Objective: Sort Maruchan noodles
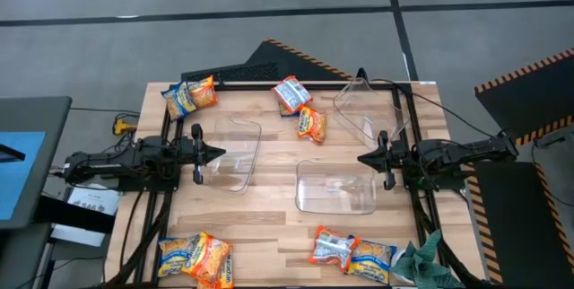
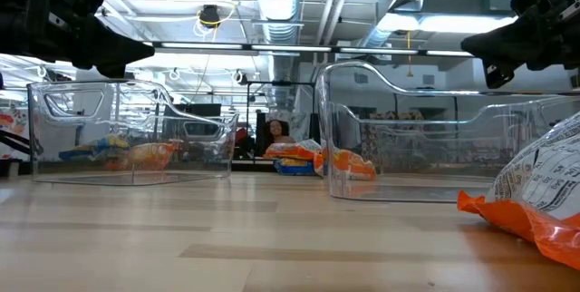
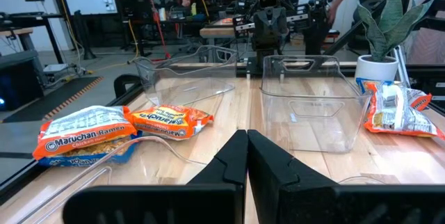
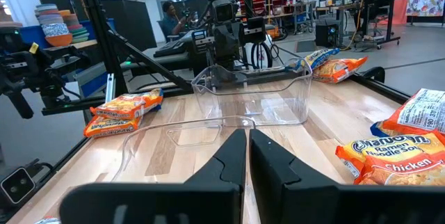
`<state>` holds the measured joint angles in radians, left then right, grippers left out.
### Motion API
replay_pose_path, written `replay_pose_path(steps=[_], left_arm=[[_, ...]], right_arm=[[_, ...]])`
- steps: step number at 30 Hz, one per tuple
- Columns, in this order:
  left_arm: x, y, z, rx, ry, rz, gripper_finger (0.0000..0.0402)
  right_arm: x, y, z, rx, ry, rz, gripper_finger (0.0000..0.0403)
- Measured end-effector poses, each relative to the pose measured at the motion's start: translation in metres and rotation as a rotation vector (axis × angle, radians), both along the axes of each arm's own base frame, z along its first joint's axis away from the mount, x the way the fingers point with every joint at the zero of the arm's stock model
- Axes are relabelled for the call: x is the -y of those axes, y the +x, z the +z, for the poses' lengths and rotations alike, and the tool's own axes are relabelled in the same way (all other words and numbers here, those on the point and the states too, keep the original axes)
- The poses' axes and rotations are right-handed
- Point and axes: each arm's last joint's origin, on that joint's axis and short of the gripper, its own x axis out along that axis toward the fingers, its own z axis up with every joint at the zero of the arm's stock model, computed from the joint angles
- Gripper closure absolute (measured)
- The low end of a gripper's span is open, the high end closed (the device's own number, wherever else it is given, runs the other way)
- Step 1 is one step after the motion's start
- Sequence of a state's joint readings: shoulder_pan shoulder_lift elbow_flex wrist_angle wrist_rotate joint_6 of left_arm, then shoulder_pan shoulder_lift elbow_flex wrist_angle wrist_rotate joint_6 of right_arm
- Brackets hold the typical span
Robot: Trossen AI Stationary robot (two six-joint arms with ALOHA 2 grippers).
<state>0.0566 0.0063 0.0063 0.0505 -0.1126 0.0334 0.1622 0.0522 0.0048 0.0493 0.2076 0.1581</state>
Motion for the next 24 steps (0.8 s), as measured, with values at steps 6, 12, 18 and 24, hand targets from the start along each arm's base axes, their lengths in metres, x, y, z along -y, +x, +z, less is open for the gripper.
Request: replay_pose_path(steps=[6, 12, 18, 24], left_arm=[[0.000, 0.000, 0.000, 0.000, 0.000, 0.000, 0.0401], [0.000, 0.000, 0.000, 0.000, 0.000, 0.000, 0.0401], [0.000, 0.000, 0.000, 0.000, 0.000, 0.000, 0.0401], [0.000, 0.000, 0.000, 0.000, 0.000, 0.000, 0.0402]], right_arm=[[0.000, 0.000, 0.000, 0.000, -0.001, 0.000, 0.0360], [0.000, 0.000, 0.002, 0.023, -0.002, -0.004, 0.0360], [0.002, -0.005, 0.031, 0.320, 0.029, -0.036, 0.0360], [0.007, -0.005, 0.053, 0.525, -0.104, -0.120, 0.0360]])
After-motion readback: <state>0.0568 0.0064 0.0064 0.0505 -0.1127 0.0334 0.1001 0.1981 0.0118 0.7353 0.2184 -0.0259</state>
